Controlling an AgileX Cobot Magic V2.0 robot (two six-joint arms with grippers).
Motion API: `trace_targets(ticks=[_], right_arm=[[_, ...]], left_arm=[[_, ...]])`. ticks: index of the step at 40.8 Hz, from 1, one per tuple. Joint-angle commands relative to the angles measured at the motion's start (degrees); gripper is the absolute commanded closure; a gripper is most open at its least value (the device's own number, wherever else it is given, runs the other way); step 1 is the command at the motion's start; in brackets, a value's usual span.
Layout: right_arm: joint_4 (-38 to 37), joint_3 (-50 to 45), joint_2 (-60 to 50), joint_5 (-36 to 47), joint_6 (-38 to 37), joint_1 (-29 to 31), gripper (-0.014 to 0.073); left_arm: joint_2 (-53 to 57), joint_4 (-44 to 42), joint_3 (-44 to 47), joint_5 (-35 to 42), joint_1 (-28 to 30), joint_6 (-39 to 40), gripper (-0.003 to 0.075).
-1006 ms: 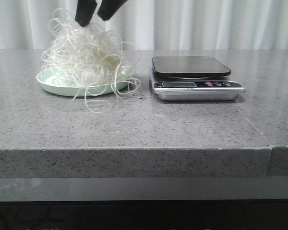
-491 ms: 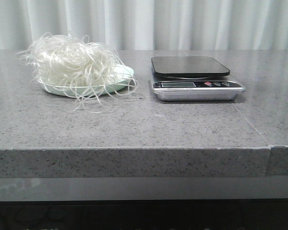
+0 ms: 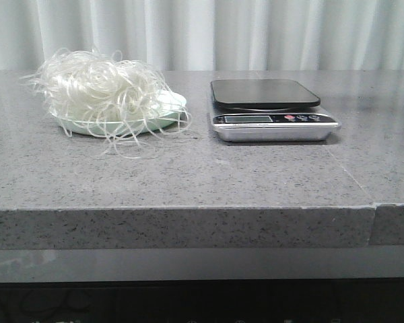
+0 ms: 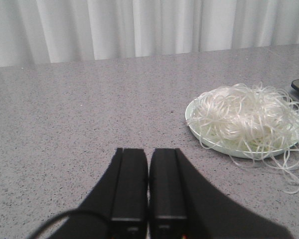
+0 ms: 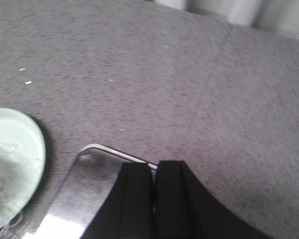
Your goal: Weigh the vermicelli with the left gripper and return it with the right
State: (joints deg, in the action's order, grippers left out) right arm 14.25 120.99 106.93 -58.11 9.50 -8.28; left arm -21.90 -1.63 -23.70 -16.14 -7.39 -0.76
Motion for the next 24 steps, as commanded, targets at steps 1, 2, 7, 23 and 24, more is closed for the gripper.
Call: trace_targets(ticks=[1, 2, 7, 23, 24], right_arm=[[2.57, -6.8, -6.38, 9.48, -1.05, 2.54, 0.0437], [2.52, -9.27, -7.67, 11.92, -1.05, 2.96, 0.0437], [1.89, -25.28, -14.13, 22.18, -1.0, 4.92, 0.0437], [1.64, -64.72, -38.39, 45.61, -1.0, 5.67, 0.0437], [1.64, -66.36, -39.91, 46.32, -1.0, 5.67, 0.0437]], left_arm=[[-0.3, 0.52, -1.52, 4.46, 0.16, 0.2, 0.0582], [-0.3, 0.52, -1.52, 4.46, 0.16, 0.2, 0.0582], [-0.3, 0.52, -1.52, 4.46, 0.16, 0.2, 0.0582], [-0.3, 0.52, -1.52, 6.58, 0.16, 0.2, 0.0582], [-0.3, 0.52, -1.52, 6.58, 0.16, 0.2, 0.0582]])
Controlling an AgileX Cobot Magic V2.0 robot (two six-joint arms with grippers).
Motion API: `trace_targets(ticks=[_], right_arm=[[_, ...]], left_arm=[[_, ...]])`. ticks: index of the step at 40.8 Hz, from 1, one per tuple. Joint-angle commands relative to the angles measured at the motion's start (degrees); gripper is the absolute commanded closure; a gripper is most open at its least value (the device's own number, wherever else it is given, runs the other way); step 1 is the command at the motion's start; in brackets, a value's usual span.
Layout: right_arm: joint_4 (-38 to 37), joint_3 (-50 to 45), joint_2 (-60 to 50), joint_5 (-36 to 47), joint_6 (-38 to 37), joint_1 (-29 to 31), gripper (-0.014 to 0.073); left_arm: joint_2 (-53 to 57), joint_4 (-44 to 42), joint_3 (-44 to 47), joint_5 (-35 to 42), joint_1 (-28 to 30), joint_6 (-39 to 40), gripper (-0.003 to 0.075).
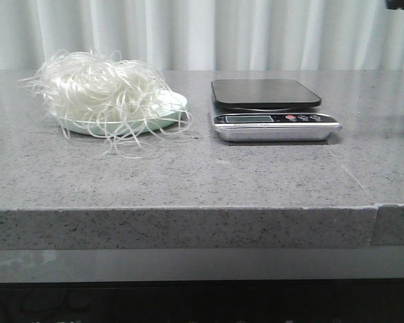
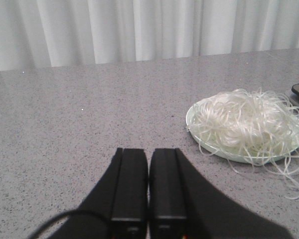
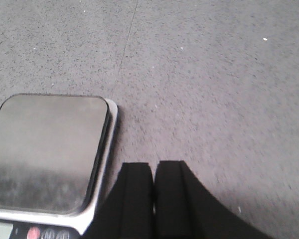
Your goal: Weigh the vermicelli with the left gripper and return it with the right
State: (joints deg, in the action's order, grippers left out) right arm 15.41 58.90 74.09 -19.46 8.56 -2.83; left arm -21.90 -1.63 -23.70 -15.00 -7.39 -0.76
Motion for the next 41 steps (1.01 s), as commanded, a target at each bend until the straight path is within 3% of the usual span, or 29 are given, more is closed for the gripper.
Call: trace_targets(ticks=[1, 12, 26, 41], right_arm=[[0.48, -6.46, -9.17, 8.55, -0.06, 0.22, 0.0437], [0.28, -24.53, -30.8, 13.9, -0.06, 0.22, 0.0437], [-2.26, -39.6, -54.86, 12.33, -0.06, 0.22, 0.0437], [-2.26, -43.2, -61.95, 11.92, -0.06, 0.22, 0.0437]], left_arm=[[-0.3, 0.52, -1.52, 5.55, 0.16, 0.2, 0.0582], [-0.3, 0.29, -1.52, 5.92, 0.16, 0.2, 0.0582], [-0.3, 0.13, -1.52, 5.92, 0.16, 0.2, 0.0582], [-0.3, 0.13, -1.52, 5.92, 0.16, 0.2, 0.0582]])
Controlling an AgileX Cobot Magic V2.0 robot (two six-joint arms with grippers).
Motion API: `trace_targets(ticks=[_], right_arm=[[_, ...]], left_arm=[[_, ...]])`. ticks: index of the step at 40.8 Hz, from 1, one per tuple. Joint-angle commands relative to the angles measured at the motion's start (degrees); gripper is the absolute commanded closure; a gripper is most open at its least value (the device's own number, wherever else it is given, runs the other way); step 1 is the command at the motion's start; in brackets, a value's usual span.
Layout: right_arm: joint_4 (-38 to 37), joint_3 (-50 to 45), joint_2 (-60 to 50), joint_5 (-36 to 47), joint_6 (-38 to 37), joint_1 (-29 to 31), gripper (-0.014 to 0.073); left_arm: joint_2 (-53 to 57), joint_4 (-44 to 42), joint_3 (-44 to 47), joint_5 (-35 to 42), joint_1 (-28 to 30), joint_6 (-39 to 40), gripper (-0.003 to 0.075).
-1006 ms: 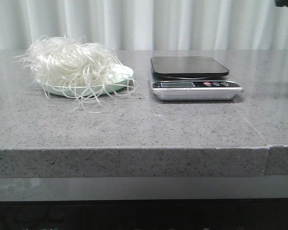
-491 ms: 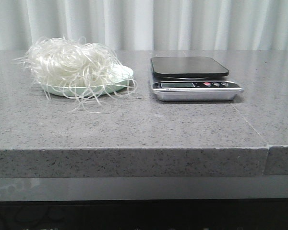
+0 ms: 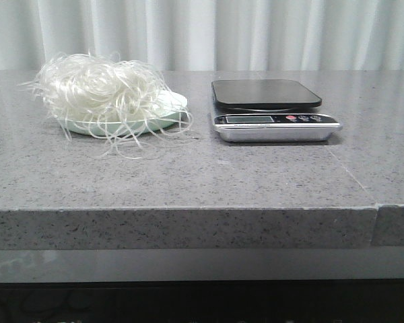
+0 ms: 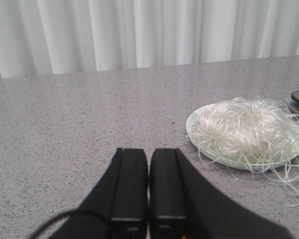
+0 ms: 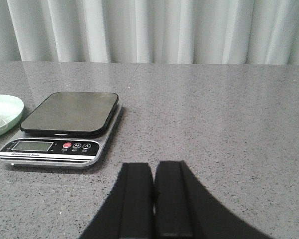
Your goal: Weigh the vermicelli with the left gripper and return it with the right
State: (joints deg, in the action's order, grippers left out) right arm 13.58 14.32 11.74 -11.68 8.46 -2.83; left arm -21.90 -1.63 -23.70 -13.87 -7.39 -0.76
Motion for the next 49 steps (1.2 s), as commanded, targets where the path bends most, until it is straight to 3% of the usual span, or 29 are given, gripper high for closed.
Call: trace_targets(ticks=[1, 31, 41, 49], right_arm=[[-0.42, 1.38, 0.4, 4.13, 0.04, 0.22, 0.0437], [-0.42, 1.38, 0.4, 4.13, 0.04, 0.22, 0.0437], [-0.42, 1.38, 0.4, 4.13, 0.04, 0.22, 0.0437], [-0.42, 1.38, 0.4, 4.13, 0.04, 0.22, 0.0437]], left_arm=[[-0.3, 0.13, -1.52, 4.8, 0.16, 0.2, 0.0582], [0.27, 0.46, 0.0, 6.26, 0.25, 0.2, 0.0582], [7.96, 2.33, 14.32, 18.26, 4.84, 0.2, 0.0582], [18.53, 2.23, 24.5, 19.05, 7.01, 0.0, 0.0582]])
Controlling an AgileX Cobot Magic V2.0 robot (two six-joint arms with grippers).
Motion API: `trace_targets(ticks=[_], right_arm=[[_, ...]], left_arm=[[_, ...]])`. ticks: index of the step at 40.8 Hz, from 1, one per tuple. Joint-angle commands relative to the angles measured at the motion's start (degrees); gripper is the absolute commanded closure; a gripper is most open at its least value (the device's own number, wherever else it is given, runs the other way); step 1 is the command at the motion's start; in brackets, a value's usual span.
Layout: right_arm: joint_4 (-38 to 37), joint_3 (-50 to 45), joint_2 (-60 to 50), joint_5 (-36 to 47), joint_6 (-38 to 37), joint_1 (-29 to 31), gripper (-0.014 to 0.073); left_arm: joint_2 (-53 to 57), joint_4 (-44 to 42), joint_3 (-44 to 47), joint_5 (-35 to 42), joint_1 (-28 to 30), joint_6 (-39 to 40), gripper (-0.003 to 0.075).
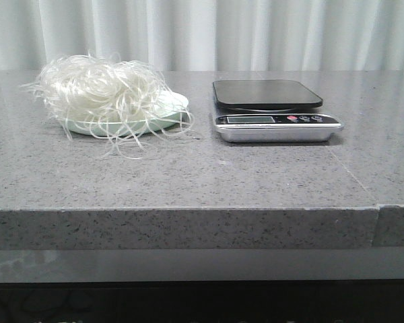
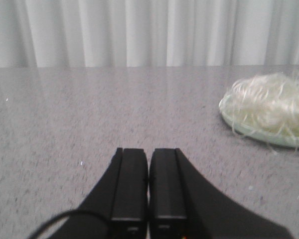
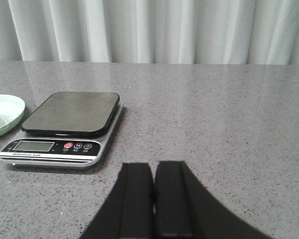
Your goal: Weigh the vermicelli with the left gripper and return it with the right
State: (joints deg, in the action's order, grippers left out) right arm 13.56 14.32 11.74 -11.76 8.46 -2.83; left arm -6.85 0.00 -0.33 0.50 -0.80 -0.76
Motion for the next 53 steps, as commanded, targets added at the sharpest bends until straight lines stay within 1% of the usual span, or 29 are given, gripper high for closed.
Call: trace_targets(ticks=[1, 3, 5, 9, 53], right_arm=[[-0.41, 1.38, 0.4, 4.22, 0.04, 0.22, 0.0437], [-0.41, 1.38, 0.4, 4.22, 0.04, 0.22, 0.0437], [-0.41, 1.38, 0.53, 4.22, 0.04, 0.22, 0.0437], [-0.41, 1.38, 0.53, 4.22, 0.04, 0.22, 0.0437], [-0.41, 1.38, 0.53, 4.22, 0.04, 0.22, 0.0437]], left_arm=[[5.42, 0.44, 0.8, -0.03, 0.42, -0.05, 0.0582], [8.19, 0.0, 0.58, -4.07, 0.42, -1.12, 0.0582], [8.12, 0.0, 0.96, -4.12, 0.42, -2.56, 0.0582], [8.32, -0.33, 0.96, -5.49, 0.42, -2.77, 0.0582], [8.32, -0.46, 0.96, -4.71, 0.42, -2.79, 0.0582]])
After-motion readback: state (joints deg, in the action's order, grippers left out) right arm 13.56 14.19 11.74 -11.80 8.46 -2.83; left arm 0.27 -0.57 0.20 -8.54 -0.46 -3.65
